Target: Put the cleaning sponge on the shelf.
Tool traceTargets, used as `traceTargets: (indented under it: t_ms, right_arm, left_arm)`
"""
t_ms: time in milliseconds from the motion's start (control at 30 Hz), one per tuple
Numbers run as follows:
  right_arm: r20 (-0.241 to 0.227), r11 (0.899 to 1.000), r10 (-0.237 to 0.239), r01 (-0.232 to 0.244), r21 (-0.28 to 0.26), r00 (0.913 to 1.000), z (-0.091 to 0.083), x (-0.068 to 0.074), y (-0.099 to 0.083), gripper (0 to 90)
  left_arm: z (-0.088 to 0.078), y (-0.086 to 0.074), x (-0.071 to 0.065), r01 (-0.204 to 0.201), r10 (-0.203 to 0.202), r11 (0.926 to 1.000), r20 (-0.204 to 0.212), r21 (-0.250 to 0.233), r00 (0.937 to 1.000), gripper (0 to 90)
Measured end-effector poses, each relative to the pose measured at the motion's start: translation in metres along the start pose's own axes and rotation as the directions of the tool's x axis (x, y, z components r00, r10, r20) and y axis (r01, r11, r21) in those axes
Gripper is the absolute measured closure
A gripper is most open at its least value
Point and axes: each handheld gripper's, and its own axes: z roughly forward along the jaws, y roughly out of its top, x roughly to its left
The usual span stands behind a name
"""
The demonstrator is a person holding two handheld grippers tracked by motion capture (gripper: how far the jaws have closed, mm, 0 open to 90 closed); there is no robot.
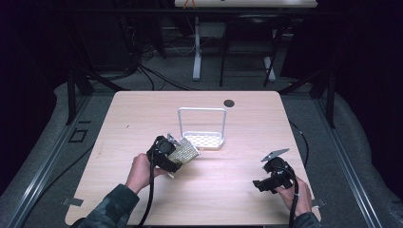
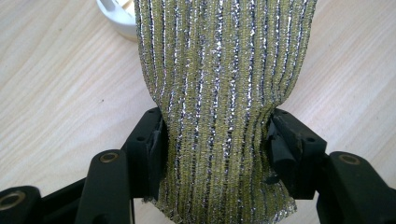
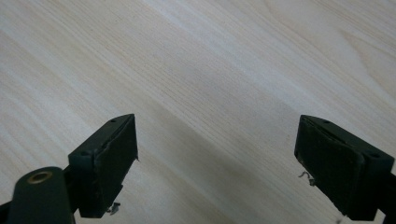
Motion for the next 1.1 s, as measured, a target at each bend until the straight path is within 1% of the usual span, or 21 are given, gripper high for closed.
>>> traceTargets:
  t_ms: [100, 167, 300, 333, 467, 567, 600, 667, 800, 967, 1100]
  right_arm:
    - [-0.001, 1.000, -0.002, 0.002, -0.001, 1.0000, -0.001, 0.000, 0.000, 12.7]
    - [0.000, 1.000, -0.004, 0.004, -0.001, 1.0000, -0.001, 0.001, 0.000, 12.8]
    - [-0.007, 1.000, -0.005, 0.005, 0.004, 1.0000, 0.000, 0.001, 0.000, 12.9]
    - [-0.006, 1.000, -0.007, 0.007, 0.000, 1.0000, 0.000, 0.002, 0.000, 12.9]
    - [-0.010, 1.000, -0.007, 0.007, 0.006, 0.9999, 0.000, 0.001, 0.000, 13.0]
    - [-0.009, 1.000, -0.010, 0.010, 0.006, 0.9999, 0.001, 0.001, 0.000, 13.0]
    - [-0.009, 1.000, -0.010, 0.010, 0.006, 0.9999, 0.001, 0.001, 0.000, 13.0]
    - [-0.009, 1.000, -0.011, 0.011, 0.010, 0.9999, 0.001, 0.002, 0.000, 13.1]
    - [-0.014, 1.000, -0.007, 0.007, 0.010, 0.9999, 0.001, 0.002, 0.000, 13.1]
    - [-0.015, 1.000, -0.010, 0.010, 0.009, 0.9998, 0.001, 0.001, 0.000, 13.1]
    - [-0.014, 1.000, -0.015, 0.016, 0.012, 0.9998, 0.001, 0.002, 0.000, 13.1]
  left_arm:
    - [0.001, 0.006, 0.002, 0.021, -0.021, 0.9995, 0.002, -0.024, 0.9998, 44.0]
    - [0.002, 0.009, 0.002, 0.024, -0.024, 0.9993, 0.002, -0.029, 0.9997, 44.6]
    - [0.004, 0.014, 0.000, 0.024, -0.024, 0.9993, 0.000, -0.028, 0.9997, 44.6]
    - [0.006, 0.019, 0.000, 0.024, -0.024, 0.9993, -0.002, -0.030, 0.9997, 44.6]
    - [0.010, 0.025, -0.001, 0.027, -0.027, 0.9992, 0.002, -0.031, 0.9996, 44.3]
    - [0.015, 0.035, -0.002, 0.029, -0.029, 0.9991, 0.008, -0.030, 0.9995, 43.7]
    - [0.015, 0.035, -0.002, 0.029, -0.029, 0.9991, 0.008, -0.030, 0.9995, 43.6]
    - [0.019, 0.043, -0.001, 0.034, -0.034, 0.9987, 0.005, -0.037, 0.9994, 43.5]
    - [0.024, 0.053, 0.000, 0.043, -0.043, 0.9980, -0.002, -0.046, 0.9991, 43.5]
    - [0.029, 0.061, 0.000, 0.050, -0.050, 0.9975, -0.004, -0.049, 0.9987, 43.6]
    - [0.038, 0.067, 0.000, 0.054, -0.055, 0.9972, -0.012, -0.052, 0.9984, 43.7]
